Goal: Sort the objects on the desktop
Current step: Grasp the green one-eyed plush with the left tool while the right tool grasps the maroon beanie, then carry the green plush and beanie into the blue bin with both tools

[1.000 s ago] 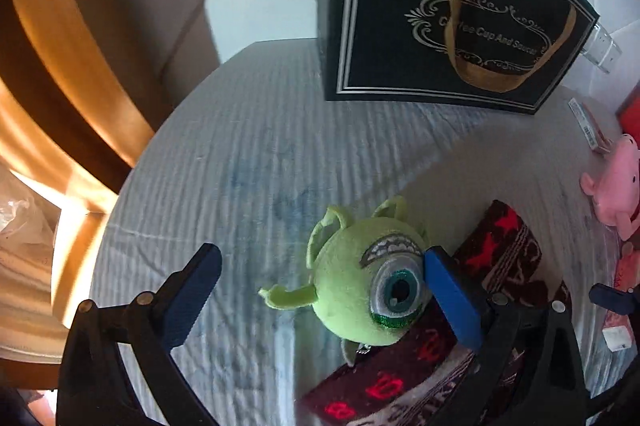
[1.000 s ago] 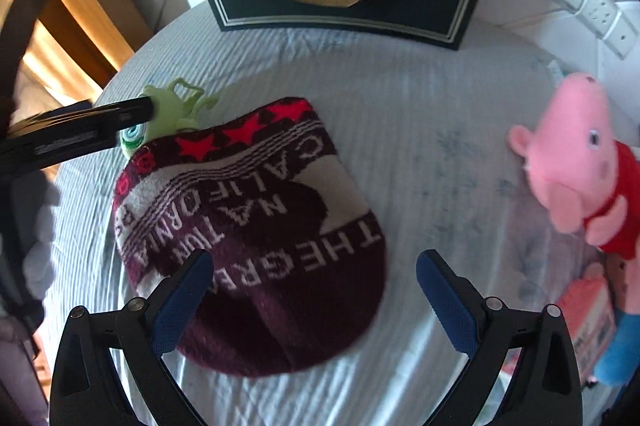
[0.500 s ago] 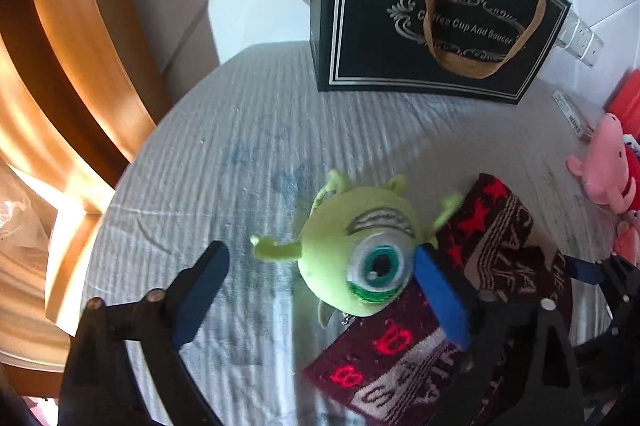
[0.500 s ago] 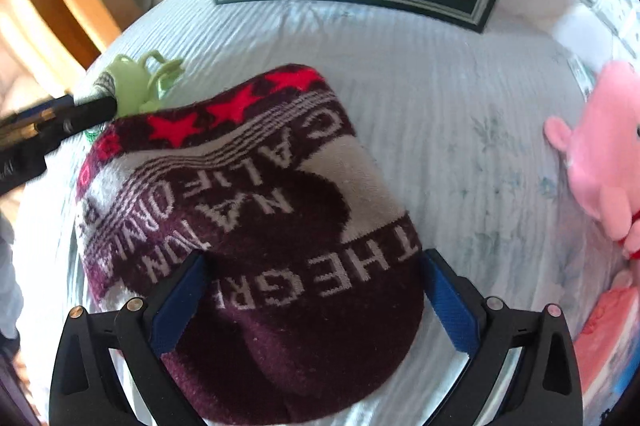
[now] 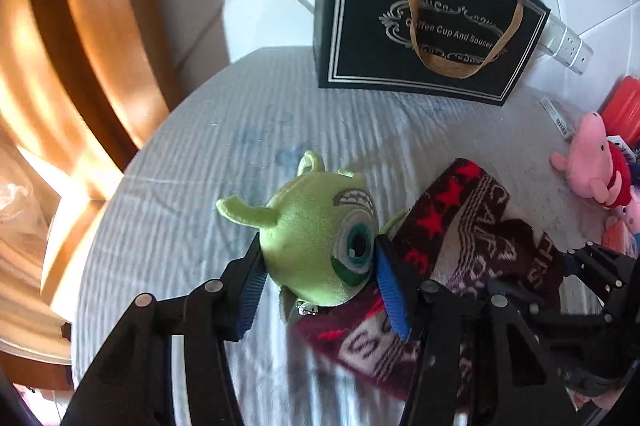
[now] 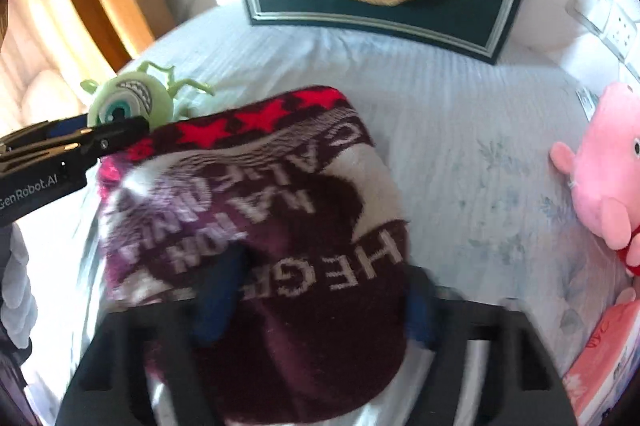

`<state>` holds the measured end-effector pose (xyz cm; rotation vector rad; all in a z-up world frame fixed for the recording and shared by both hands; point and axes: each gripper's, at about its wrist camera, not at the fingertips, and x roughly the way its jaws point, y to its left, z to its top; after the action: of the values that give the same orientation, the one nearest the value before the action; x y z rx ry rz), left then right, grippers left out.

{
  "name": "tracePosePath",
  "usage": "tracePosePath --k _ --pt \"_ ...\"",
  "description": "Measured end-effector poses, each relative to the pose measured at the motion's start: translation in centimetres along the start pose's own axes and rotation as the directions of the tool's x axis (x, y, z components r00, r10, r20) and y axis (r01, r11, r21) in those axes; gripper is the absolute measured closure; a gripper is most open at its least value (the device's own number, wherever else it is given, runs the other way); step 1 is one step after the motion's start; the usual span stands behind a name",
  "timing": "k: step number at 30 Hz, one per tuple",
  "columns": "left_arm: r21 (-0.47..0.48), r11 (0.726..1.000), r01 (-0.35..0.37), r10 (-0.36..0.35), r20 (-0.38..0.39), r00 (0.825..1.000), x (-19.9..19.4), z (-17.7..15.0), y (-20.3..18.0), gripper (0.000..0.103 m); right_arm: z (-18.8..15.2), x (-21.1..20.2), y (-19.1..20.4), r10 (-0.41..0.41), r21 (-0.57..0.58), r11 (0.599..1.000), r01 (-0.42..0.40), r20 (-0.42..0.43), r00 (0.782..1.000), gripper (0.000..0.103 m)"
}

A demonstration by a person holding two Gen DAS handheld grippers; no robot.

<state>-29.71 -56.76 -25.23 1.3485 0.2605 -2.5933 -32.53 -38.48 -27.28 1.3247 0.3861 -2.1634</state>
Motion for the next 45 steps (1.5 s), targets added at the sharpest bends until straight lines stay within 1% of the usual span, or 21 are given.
tracePosePath --k 1,2,3,5,6,8,11,13,15,16,18,19,20,21,25,28,30,33,38,41,45 --pt "-0.004 1.000 -0.003 0.004 0.014 1.000 -1.1 -0.4 0.1 0.052 0.0 -0.3 0.2 -0.014 -0.012 1.000 0.014 0.011 1.000 0.060" --pt "-0.005 1.000 -0.016 0.016 0.026 1.000 -2.0 -0.6 0.1 0.052 0.0 -0.9 0.4 -0.018 -0.018 1.000 0.019 0.026 0.999 0.067" --pt "-0.004 1.000 -0.029 0.029 0.043 0.999 -3.3 -1.0 0.1 0.052 -0.1 -1.6 0.3 -0.007 -0.013 1.000 0.007 0.044 0.999 0.077" --pt "-0.016 0.999 -0.034 0.035 0.065 0.997 -5.6 -1.6 0.4 0.052 0.6 -2.9 0.2 0.014 0.014 1.000 -0.015 0.075 0.997 0.083" --pt "-0.024 0.999 -0.037 0.039 0.073 0.997 -6.8 -1.9 0.4 0.052 0.8 -3.8 0.1 0.025 0.020 0.999 -0.027 0.096 0.995 0.089" --pt "-0.043 0.998 -0.043 0.047 0.093 0.995 -9.0 -2.3 0.5 0.052 1.0 -5.5 0.3 0.036 0.025 0.999 -0.040 0.133 0.990 0.089" --pt "-0.062 0.996 -0.061 0.069 0.130 0.989 -12.7 -3.2 0.3 0.052 1.0 -9.2 1.4 0.037 0.008 0.999 -0.039 0.205 0.978 0.090" --pt "-0.066 0.995 -0.074 0.084 0.163 0.983 -15.6 -3.8 -0.1 0.052 1.1 -12.1 1.8 0.030 -0.002 1.000 -0.030 0.268 0.963 0.091" --pt "-0.067 0.994 -0.083 0.094 0.192 0.977 -18.2 -4.5 -0.5 0.052 0.8 -15.7 2.1 0.018 -0.008 1.000 -0.016 0.339 0.941 0.091" --pt "-0.067 0.995 -0.080 0.092 0.206 0.974 -19.5 -4.8 -0.8 0.052 0.7 -17.4 2.1 0.010 -0.010 1.000 -0.006 0.373 0.928 0.098" --pt "-0.068 0.995 -0.076 0.090 0.238 0.967 -22.2 -5.4 -1.5 0.052 0.3 -21.3 2.2 -0.018 -0.010 1.000 0.026 0.452 0.892 0.098" --pt "-0.067 0.995 -0.074 0.089 0.253 0.963 -23.4 -5.6 -2.0 0.052 0.2 -22.9 2.1 -0.013 -0.009 1.000 0.020 0.472 0.881 0.098" --pt "-0.067 0.995 -0.070 0.086 0.264 0.961 -24.5 -5.9 -2.6 0.052 0.0 -24.2 2.0 -0.018 -0.003 1.000 0.022 0.484 0.875 0.098" --pt "-0.068 0.995 -0.067 0.083 0.271 0.959 -25.5 -6.3 -3.1 0.052 -0.4 -25.7 1.9 -0.032 0.004 0.999 0.035 0.505 0.863 0.098" --pt "-0.065 0.997 -0.050 0.067 0.280 0.958 -28.0 -8.3 -5.1 0.052 -2.9 -28.9 0.8 -0.044 0.025 0.999 0.037 0.505 0.862 0.098" --pt "-0.060 0.997 -0.048 0.062 0.273 0.960 -29.2 -10.0 -6.9 0.052 -5.8 -30.6 0.0 -0.057 0.035 0.998 0.046 0.502 0.863 0.098" --pt "-0.060 0.997 -0.048 0.062 0.264 0.962 -29.7 -10.9 -8.1 0.052 -7.7 -31.7 -0.8 -0.057 0.037 0.998 0.045 0.510 0.858 0.098" --pt "-0.054 0.997 -0.059 0.072 0.269 0.960 -30.8 -12.3 -10.8 0.052 -9.8 -33.3 -2.6 -0.076 0.050 0.997 0.059 0.523 0.849 0.098" --pt "-0.071 0.995 -0.065 0.083 0.291 0.953 -33.0 -14.2 -15.7 0.052 -13.2 -37.2 -6.2 -0.070 0.049 0.997 0.051 0.572 0.817 0.098" --pt "-0.090 0.994 -0.068 0.091 0.294 0.952 -33.8 -15.2 -18.8 0.052 -14.7 -40.1 -8.5 -0.064 0.022 0.998 0.064 0.610 0.790 0.098" --pt "-0.107 0.992 -0.071 0.101 0.308 0.946 -34.6 -16.2 -22.9 0.052 -15.8 -44.4 -12.8 -0.077 0.007 0.995 0.096 0.653 0.753 0.098"
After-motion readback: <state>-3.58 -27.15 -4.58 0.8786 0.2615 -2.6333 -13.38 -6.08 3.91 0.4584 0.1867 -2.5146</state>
